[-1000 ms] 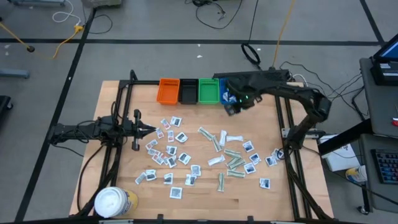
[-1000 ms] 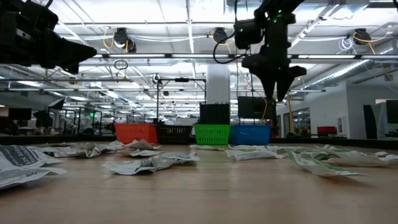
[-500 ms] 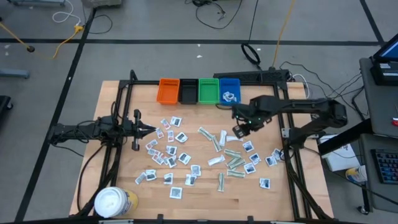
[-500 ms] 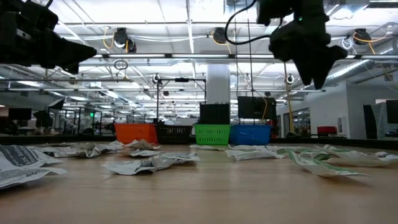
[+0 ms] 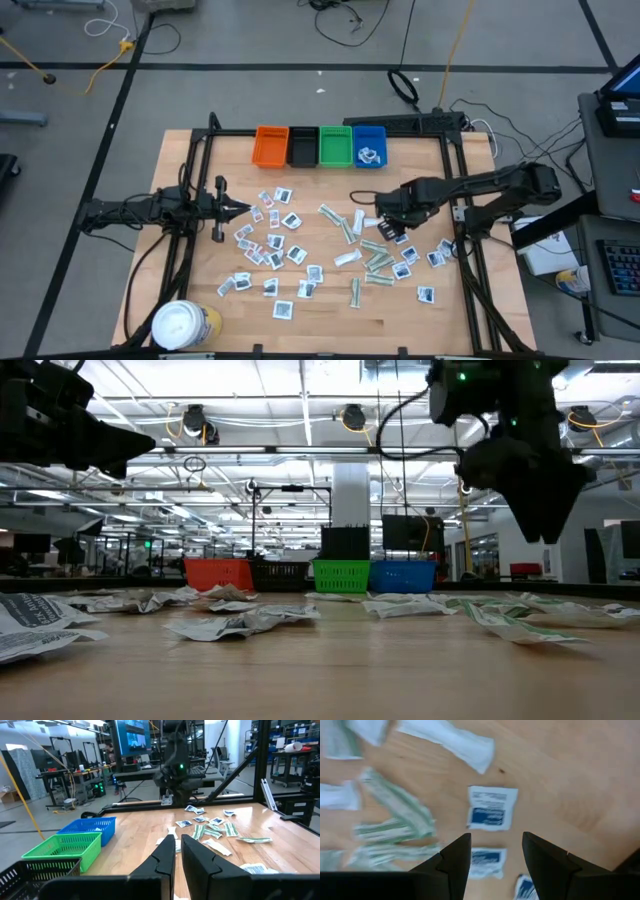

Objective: Pick & Place First Aid Supplies
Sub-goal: Put the blue packet into the blue bin

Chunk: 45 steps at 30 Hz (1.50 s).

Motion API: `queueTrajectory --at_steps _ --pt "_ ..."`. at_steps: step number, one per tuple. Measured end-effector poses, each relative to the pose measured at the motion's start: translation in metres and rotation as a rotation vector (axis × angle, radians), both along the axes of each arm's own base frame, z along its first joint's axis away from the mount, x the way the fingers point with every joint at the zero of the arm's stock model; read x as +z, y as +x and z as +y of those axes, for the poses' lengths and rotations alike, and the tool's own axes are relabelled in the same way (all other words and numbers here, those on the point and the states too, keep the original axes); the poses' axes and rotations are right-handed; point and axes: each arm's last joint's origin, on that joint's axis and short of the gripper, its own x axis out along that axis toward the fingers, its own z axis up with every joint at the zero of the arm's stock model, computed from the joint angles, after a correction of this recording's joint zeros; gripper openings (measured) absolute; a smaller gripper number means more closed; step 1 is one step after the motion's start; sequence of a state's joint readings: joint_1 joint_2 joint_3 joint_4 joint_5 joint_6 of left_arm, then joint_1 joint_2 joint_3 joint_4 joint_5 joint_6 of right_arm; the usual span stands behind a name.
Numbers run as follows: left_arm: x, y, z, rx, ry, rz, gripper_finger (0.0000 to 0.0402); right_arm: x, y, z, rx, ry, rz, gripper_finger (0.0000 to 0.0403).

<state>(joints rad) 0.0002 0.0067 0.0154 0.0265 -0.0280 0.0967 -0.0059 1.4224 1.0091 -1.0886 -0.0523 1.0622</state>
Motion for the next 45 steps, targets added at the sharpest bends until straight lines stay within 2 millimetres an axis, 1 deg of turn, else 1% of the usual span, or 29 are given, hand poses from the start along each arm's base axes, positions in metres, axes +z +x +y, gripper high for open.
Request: queueTrajectory --at_steps 12,17,19,21,27,28,31,34,45 --pt "0.0 0.0 0.0 0.0 0.0 0.0 0.0037 -0.067 -0.015 0.002 0.022 0.006 0.024 0.0171" --pt "0.0 0.0 0.0 0.0 0.0 0.0 0.0037 -0.073 -0.014 0.002 0.036 0.006 0.027 0.0166" --pt "0.0 0.0 0.0 0.0 0.0 0.0 0.0037 -0.073 -0.014 0.002 0.037 0.006 0.02 0.0151" --pt "0.0 0.0 0.0 0.0 0.0 0.0 0.0037 -0.073 -0.013 0.002 0.037 0.006 0.017 0.0127" --pt "0.0 0.0 0.0 0.0 0.0 0.0 0.0037 -0.074 -0.013 0.002 0.066 0.007 0.011 0.0023" --pt "0.0 0.0 0.0 0.0 0.0 0.0 0.0037 -0.074 -0.013 0.002 0.075 0.006 0.008 0.0012" --pt "0.0 0.0 0.0 0.0 0.0 0.0 0.0037 -0.071 -0.013 0.001 0.079 0.004 0.011 0.0009" --pt "0.0 0.0 0.0 0.0 0.0 0.0 0.0037 -0.063 -0.014 -0.002 0.09 0.004 0.037 0.0003" --pt "0.0 0.0 0.0 0.0 0.0 0.0 0.0037 0.001 -0.007 -0.022 0.225 0.018 0.033 0.0001"
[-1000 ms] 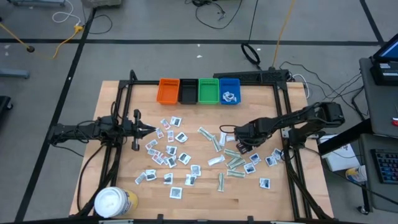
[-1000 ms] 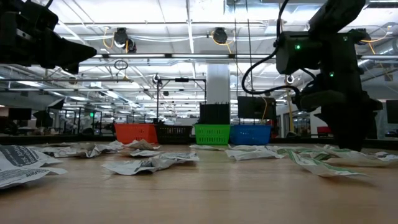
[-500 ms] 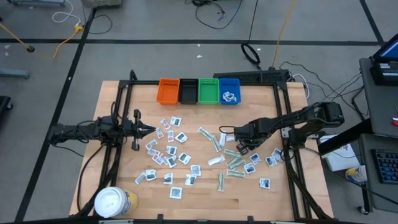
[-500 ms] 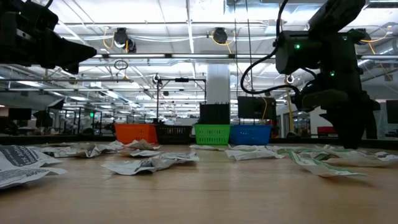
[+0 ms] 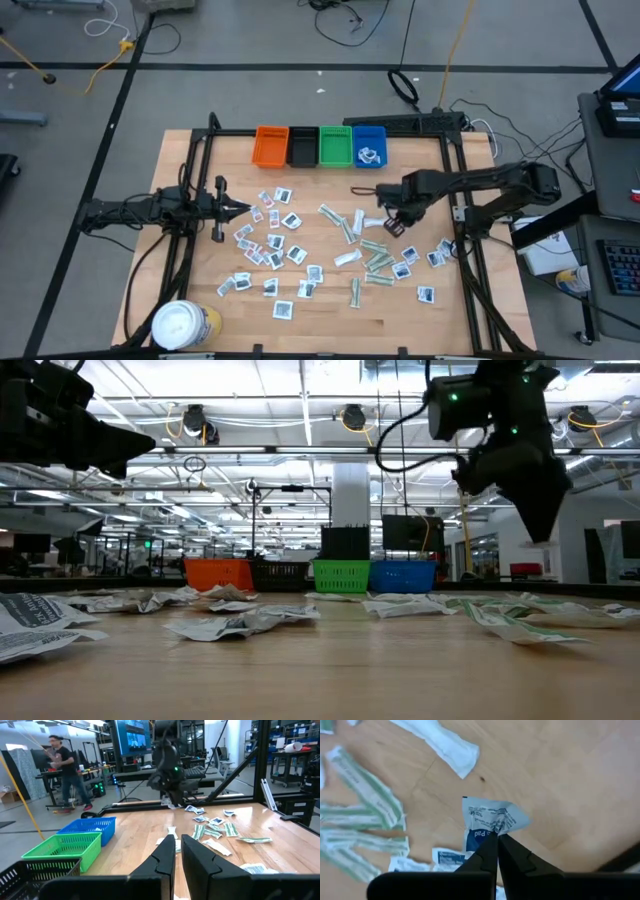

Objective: Pick & Place First Aid Supplies
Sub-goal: Put the blue packet into the blue bin

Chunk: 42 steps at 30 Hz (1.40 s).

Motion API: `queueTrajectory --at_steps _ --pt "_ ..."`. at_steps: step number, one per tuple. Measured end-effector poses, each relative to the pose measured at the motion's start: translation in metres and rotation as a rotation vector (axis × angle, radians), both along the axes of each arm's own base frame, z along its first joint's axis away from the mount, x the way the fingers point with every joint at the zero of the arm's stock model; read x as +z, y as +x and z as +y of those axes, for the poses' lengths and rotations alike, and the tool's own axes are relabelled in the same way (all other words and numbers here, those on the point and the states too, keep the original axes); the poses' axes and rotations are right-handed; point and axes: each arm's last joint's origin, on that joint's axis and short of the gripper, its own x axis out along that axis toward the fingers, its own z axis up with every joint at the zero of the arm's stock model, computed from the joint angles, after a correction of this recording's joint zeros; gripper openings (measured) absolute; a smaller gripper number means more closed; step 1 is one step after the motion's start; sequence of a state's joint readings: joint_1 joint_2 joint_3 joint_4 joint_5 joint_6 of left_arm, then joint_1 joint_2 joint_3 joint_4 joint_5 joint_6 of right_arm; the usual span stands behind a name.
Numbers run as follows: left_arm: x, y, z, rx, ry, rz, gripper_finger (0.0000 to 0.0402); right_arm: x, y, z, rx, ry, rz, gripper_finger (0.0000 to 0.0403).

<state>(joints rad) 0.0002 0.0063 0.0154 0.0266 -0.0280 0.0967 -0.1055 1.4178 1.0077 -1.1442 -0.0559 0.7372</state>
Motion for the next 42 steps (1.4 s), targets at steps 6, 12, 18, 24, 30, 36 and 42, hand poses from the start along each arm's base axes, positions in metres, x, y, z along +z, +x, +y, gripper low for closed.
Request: queueTrajectory --at_steps 6,12,18,24,30,36,42 --pt "0.0 0.0 0.0 0.0 0.0 0.0 0.0037 0.028 0.003 -0.01 0.079 0.008 -0.008 0.0001" --pt "0.0 0.0 0.0 0.0 0.0 0.0 0.0037 0.044 0.004 -0.016 0.116 0.011 -0.011 0.0001" --pt "0.0 0.0 0.0 0.0 0.0 0.0 0.0037 0.052 0.004 -0.028 0.152 0.016 -0.019 0.0001" --pt "0.0 0.0 0.0 0.0 0.0 0.0 0.0037 0.057 0.021 -0.072 0.131 0.011 -0.03 0.0001" --pt "0.0 0.0 0.0 0.0 0.0 0.0 0.0037 0.054 0.033 -0.129 0.103 0.015 -0.037 0.0001" --pt "0.0 0.0 0.0 0.0 0.0 0.0 0.0037 0.052 0.044 -0.186 0.061 0.007 -0.054 0.0001" --pt "0.0 0.0 0.0 0.0 0.0 0.0 0.0037 0.058 0.055 -0.237 0.019 -0.036 -0.101 0.0001"
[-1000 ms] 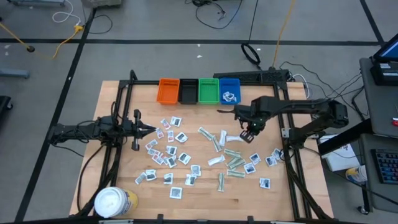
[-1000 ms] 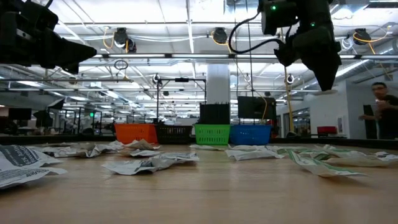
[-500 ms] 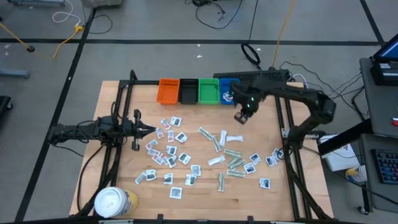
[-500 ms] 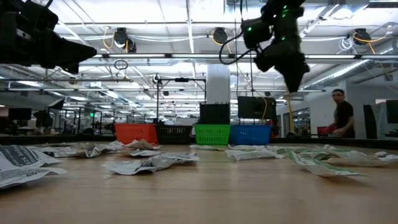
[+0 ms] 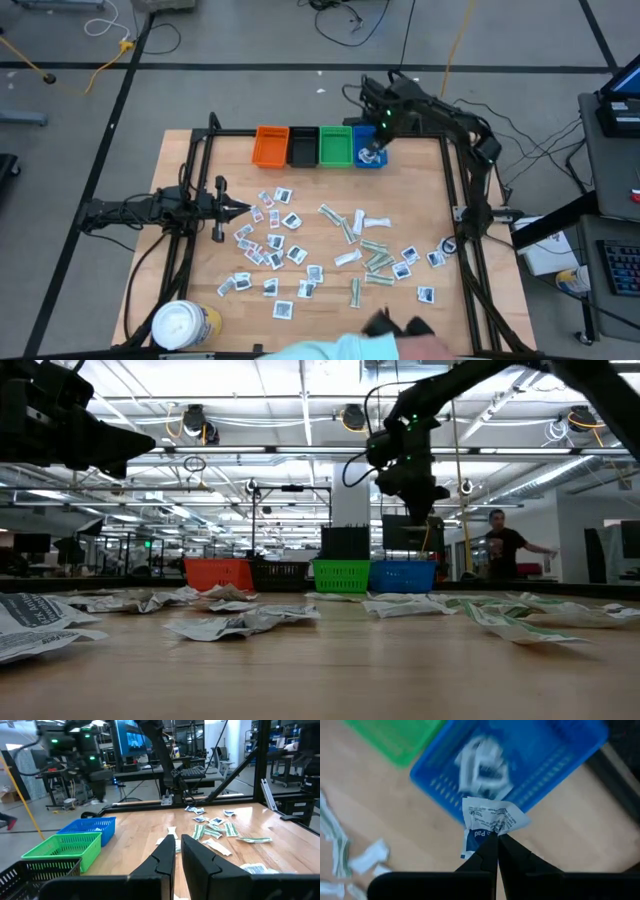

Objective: Pick & Place First Aid Supplies
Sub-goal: Put the blue packet into the blue bin

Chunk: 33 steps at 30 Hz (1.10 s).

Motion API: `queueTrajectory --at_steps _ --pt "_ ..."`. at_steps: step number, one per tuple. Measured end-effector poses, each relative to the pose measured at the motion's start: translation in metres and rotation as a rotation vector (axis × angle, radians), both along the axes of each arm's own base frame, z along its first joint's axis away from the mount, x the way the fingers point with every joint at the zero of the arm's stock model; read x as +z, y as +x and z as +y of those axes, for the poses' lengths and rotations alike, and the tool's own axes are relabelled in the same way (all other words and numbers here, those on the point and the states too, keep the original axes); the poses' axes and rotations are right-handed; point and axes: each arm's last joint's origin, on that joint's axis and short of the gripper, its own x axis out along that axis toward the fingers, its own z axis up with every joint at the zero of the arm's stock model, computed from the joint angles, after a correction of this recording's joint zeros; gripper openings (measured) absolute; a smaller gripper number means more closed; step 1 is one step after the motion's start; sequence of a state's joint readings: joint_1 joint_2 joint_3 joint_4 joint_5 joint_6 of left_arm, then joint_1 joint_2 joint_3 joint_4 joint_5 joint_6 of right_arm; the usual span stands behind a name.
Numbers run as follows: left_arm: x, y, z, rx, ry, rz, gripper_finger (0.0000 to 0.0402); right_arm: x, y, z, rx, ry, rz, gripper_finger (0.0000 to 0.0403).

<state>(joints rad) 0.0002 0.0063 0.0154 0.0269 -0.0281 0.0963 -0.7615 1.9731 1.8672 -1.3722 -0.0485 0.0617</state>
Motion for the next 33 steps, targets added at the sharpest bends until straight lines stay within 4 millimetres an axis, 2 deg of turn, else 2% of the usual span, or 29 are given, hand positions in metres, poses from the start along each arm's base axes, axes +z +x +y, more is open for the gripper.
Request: queueTrajectory --at_steps 5,8,16,22,28,33 --pt "0.0 0.0 0.0 0.0 0.0 0.0 0.0037 0.004 0.004 -0.027 -0.039 -0.018 -0.018 0.0" --pt "0.0 0.0 0.0 0.0 0.0 0.0 0.0037 -0.006 0.007 -0.033 -0.049 -0.011 -0.011 0.0" --pt "0.0 0.0 0.0 0.0 0.0 0.001 0.0037 -0.048 0.019 -0.033 -0.029 0.015 0.014 0.0" --pt "0.0 0.0 0.0 0.0 0.0 0.001 0.0037 -0.077 0.024 -0.024 0.001 0.006 0.007 0.0" --pt "0.0 0.0 0.0 0.0 0.0 0.0 0.0037 -0.085 0.026 -0.018 0.022 0.014 0.016 0.0016" --pt "0.0 0.0 0.0 0.0 0.0 0.0 0.0037 -0.085 0.025 -0.018 0.021 0.016 0.017 0.0078"
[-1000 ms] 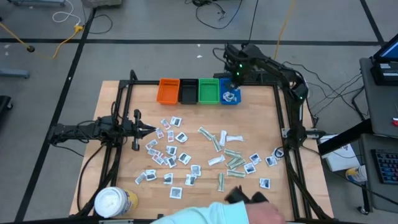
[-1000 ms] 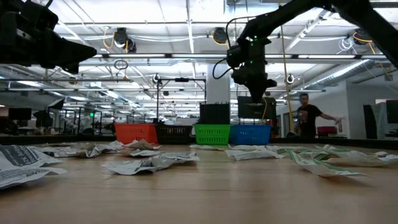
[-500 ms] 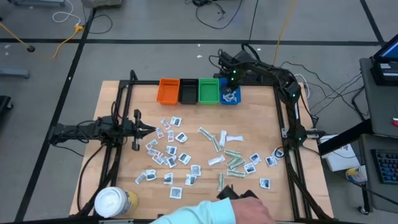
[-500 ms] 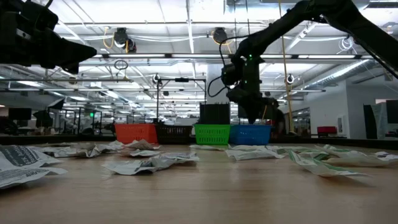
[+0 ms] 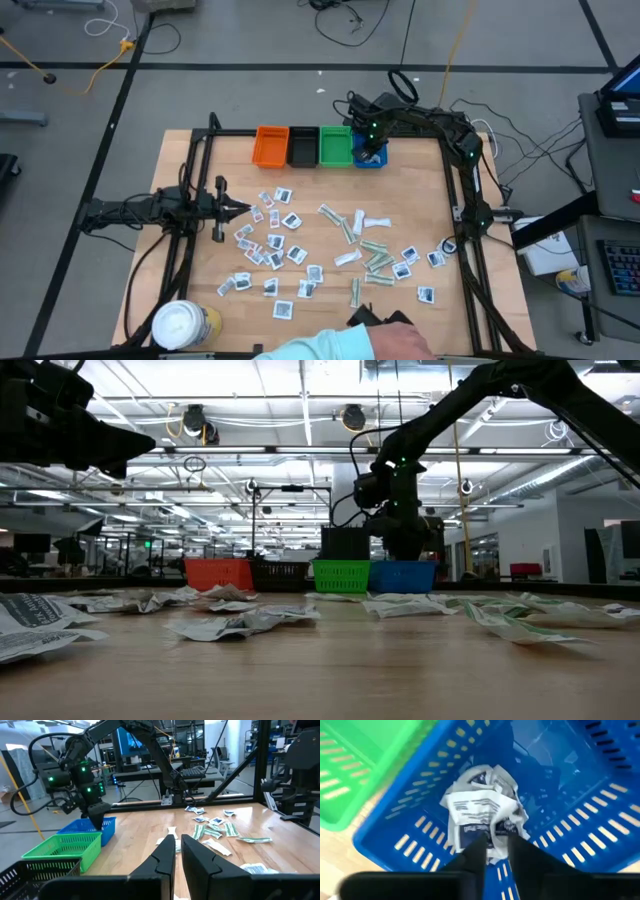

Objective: Pick & Place First Aid Supplies
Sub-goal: Put the blue packet into the blue bin

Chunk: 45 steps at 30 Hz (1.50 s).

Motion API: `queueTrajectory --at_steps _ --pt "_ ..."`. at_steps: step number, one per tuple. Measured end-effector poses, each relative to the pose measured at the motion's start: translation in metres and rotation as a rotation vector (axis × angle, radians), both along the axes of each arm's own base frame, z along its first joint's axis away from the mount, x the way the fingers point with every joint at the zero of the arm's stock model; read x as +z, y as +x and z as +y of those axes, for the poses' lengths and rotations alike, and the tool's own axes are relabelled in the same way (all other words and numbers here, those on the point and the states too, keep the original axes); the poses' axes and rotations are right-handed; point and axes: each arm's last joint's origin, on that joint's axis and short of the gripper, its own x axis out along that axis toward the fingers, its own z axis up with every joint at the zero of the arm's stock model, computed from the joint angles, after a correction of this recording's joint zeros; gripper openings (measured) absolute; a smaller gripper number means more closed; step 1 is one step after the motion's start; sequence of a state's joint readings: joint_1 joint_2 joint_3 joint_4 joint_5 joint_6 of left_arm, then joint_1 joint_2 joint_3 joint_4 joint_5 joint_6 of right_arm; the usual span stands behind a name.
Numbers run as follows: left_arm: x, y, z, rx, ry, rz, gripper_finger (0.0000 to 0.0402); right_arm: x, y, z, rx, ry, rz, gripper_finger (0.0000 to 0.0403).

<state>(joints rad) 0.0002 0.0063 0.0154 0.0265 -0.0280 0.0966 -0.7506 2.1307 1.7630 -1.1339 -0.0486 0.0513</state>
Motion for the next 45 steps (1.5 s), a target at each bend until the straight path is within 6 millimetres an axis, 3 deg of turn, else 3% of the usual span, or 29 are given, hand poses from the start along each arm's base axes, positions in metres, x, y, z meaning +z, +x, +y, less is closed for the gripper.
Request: queueTrajectory --at_steps 5,10,20,26,30,35,45 --pt "0.0 0.0 0.0 0.0 0.0 0.0 0.0037 0.011 -0.002 0.002 -0.013 -0.013 -0.016 0.0156" --pt "0.0 0.0 0.0 0.0 0.0 0.0 0.0037 0.036 -0.01 0.009 -0.017 -0.03 -0.04 0.0197" --pt "0.0 0.0 0.0 0.0 0.0 0.0 0.0037 0.083 -0.028 0.026 -0.18 -0.061 -0.085 0.0195" --pt "0.0 0.0 0.0 0.0 0.0 0.0 0.0037 0.083 -0.026 0.034 -0.233 -0.041 -0.062 0.0188" --pt "0.0 0.0 0.0 0.0 0.0 0.0 0.0037 0.084 -0.025 0.06 -0.216 -0.027 -0.056 0.0188" --pt "0.0 0.0 0.0 0.0 0.0 0.0 0.0037 0.081 -0.032 0.106 -0.2 -0.008 -0.026 0.0185" --pt "0.0 0.0 0.0 0.0 0.0 0.0 0.0037 0.073 -0.069 0.208 -0.169 0.016 0.017 0.0184"
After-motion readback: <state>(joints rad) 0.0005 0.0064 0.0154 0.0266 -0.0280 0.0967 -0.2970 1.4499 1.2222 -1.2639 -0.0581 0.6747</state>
